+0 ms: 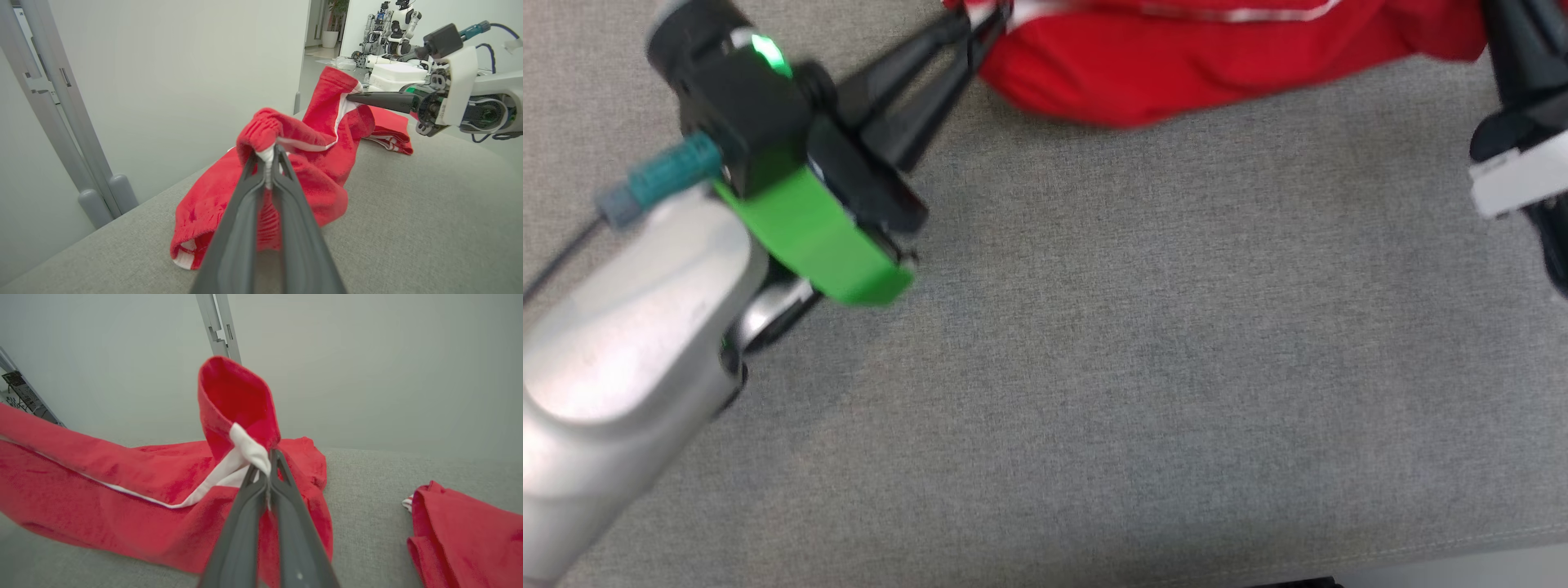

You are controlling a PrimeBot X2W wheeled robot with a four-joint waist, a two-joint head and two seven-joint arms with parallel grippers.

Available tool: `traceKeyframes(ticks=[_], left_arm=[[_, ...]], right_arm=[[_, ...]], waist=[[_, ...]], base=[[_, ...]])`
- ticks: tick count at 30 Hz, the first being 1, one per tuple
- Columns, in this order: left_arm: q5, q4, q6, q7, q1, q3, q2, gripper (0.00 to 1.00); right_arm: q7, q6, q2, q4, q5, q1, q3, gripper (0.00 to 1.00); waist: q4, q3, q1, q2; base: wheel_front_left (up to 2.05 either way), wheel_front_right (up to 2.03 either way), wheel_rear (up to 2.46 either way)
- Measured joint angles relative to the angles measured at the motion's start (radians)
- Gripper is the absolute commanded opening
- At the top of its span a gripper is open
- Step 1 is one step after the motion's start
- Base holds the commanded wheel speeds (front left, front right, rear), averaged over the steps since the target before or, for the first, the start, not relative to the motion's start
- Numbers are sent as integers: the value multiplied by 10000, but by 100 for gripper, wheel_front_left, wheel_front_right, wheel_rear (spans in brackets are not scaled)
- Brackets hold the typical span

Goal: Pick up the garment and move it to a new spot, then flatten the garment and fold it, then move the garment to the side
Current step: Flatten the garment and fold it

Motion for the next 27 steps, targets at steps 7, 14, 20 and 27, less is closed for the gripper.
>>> traceKeyframes(ticks=[7,14,20,27], left_arm=[[748,-1072,-6,-12,4300,1511,-84,0],[1540,-1755,-6,-12,7114,2201,-316,0],[1632,-2286,-8,-12,8677,2686,-384,0],[1122,-2380,-8,-12,9114,2447,-245,0]], right_arm=[[-6,0,731,-1043,-267,3367,-1528,0],[-8,0,1277,-2186,-374,5973,-2579,0],[-8,0,1310,-2922,-238,7505,-3035,0],[-8,0,1137,-3033,67,8097,-3064,0]], waist=[[-51,-584,-1,0],[-90,-1458,-2,0],[-93,-2212,-3,0],[28,-2641,-3,0]], base=[[0,0,0],[0,0,0],[0,0,0],[0,0,0]])
